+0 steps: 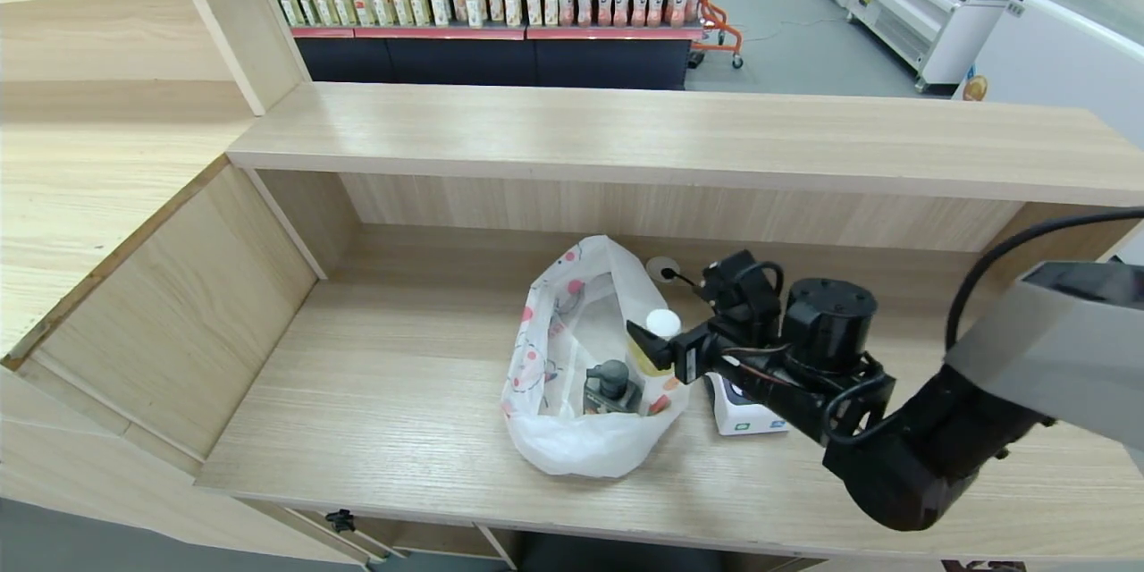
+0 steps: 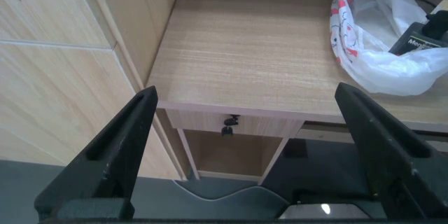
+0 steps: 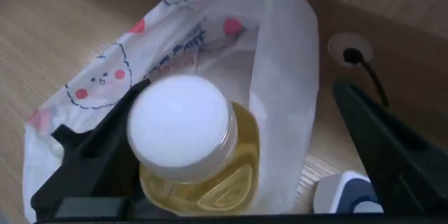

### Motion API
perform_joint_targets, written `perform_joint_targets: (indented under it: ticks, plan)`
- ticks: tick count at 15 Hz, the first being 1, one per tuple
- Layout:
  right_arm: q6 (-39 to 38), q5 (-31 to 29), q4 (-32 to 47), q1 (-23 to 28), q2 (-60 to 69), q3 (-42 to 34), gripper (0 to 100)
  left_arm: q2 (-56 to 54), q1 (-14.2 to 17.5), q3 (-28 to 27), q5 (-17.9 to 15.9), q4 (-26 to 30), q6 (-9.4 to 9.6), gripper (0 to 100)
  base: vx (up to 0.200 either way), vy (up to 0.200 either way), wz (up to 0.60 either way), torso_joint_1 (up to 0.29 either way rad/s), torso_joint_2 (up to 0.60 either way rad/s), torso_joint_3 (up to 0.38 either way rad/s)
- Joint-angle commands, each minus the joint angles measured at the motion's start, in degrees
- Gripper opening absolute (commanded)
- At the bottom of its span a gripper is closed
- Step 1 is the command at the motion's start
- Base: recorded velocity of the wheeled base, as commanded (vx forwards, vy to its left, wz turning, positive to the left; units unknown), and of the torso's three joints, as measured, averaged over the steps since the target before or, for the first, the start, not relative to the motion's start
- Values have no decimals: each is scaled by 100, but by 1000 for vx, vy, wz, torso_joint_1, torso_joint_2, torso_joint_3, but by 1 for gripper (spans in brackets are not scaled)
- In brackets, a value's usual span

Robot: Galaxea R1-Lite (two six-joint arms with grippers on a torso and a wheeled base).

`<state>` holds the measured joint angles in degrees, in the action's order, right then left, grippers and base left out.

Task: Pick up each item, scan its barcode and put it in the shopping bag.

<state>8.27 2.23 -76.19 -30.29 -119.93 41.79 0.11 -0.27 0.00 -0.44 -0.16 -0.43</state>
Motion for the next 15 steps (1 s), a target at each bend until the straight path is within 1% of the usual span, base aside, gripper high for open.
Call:
perform_joint_targets:
  ticks: [1,2,4,5,7,9,10,11,12,13,14,15]
  plan:
    - [96,67,649,15,1517,-435,100,-2,0,0,0,-2,-1,100,0,0,0,0,0,0]
    - [96,-188,1669,24,2598,-778,100,-2,0,0,0,-2,-1,100,0,0,0,0,0,0]
    - [79,-882,2732,182,3696,-1191,100,-2,0,0,0,-2,-1,100,0,0,0,0,0,0]
    - [70,-1190,3031,331,4153,-1516,100,-2,0,0,0,-2,-1,100,0,0,0,0,0,0]
    - [61,-1541,3075,516,4856,-2254,100,-2,0,0,0,-2,-1,100,0,0,0,0,0,0]
    - [61,-1621,3075,568,5595,-3054,100,-2,0,0,0,-2,-1,100,0,0,0,0,0,0]
    - [52,-1585,3110,735,6025,-3493,100,-2,0,0,0,-2,-1,100,0,0,0,0,0,0]
    - [52,-1462,3207,1219,6447,-3968,100,-2,0,0,0,-2,-1,100,0,0,0,0,0,0]
    - [61,-1076,3339,1676,6887,-4179,100,-2,0,0,0,-2,-1,100,0,0,0,0,0,0]
    - [52,-794,3989,2063,7467,-4179,100,-2,0,0,0,-2,-1,100,0,0,0,0,0,0]
    - [35,-768,4517,2230,7950,-4179,100,-2,0,0,0,-2,-1,100,0,0,0,0,0,0]
    - [52,-680,5448,2458,8908,-4179,100,-2,0,0,0,-2,-1,100,0,0,0,0,0,0]
